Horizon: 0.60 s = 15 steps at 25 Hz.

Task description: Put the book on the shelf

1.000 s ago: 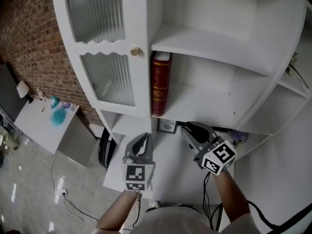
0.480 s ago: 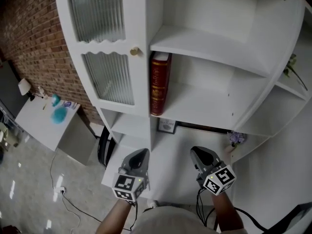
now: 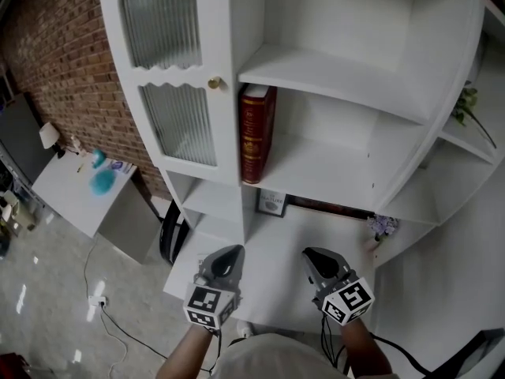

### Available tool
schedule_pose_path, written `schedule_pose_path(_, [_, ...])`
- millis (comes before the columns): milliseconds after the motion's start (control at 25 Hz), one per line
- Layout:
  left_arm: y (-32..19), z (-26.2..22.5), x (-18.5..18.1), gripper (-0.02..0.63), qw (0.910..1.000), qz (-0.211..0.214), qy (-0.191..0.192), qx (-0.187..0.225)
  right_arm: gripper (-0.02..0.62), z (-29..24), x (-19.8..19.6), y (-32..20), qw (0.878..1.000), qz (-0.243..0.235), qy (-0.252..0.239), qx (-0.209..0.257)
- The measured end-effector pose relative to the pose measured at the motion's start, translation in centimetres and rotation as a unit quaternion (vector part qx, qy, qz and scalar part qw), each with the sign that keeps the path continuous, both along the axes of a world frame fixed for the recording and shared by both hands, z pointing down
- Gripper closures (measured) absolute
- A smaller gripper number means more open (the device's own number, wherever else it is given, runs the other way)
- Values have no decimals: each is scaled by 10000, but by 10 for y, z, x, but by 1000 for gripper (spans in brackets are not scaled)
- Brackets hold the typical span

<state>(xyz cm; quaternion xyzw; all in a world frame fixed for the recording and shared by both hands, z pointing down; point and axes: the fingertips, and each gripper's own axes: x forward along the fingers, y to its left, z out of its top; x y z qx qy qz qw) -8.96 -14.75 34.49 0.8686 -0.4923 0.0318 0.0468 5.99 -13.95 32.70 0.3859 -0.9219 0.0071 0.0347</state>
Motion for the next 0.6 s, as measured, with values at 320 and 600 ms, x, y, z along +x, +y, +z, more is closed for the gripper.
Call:
schedule_pose_path(320, [29, 5, 7, 598, 9995, -266, 112, -128, 563, 6, 9, 30, 9996, -275, 63, 34])
schedule_pose_path(600, [69, 33, 7, 598, 9980, -437, 141, -437, 563, 41, 15, 55, 9979, -507, 149, -362])
